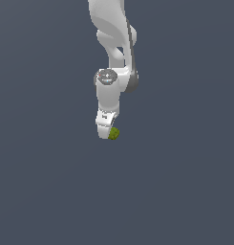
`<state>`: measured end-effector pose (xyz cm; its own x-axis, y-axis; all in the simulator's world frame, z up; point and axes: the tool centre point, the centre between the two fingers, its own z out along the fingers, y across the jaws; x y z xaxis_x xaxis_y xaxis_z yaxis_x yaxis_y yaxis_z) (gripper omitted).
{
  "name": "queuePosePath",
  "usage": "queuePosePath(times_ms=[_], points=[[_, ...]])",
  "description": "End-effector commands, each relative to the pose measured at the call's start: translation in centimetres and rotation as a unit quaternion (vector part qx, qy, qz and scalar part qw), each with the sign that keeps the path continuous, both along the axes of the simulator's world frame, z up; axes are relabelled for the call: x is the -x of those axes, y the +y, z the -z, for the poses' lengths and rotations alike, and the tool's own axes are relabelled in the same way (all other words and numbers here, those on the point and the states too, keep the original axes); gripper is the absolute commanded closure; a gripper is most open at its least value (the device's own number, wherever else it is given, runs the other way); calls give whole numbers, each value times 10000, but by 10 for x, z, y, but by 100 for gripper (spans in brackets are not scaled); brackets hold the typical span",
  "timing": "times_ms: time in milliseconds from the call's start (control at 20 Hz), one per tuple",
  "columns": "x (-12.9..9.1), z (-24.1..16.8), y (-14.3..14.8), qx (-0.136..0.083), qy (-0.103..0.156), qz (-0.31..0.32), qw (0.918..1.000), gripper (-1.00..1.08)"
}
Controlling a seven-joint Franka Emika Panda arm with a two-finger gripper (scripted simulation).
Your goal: Pick up the object and move it to a goal position.
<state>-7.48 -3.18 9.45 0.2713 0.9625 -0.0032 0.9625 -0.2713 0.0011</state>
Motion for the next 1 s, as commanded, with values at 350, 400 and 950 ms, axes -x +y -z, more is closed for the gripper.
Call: queuePosePath(times_ms=[350, 400, 950], points=[[4, 4, 1, -17, 1, -331, 9995, -92], [4, 3, 1, -16, 2, -309, 9995, -92], [5, 39, 2, -18, 2, -329, 9995, -92]])
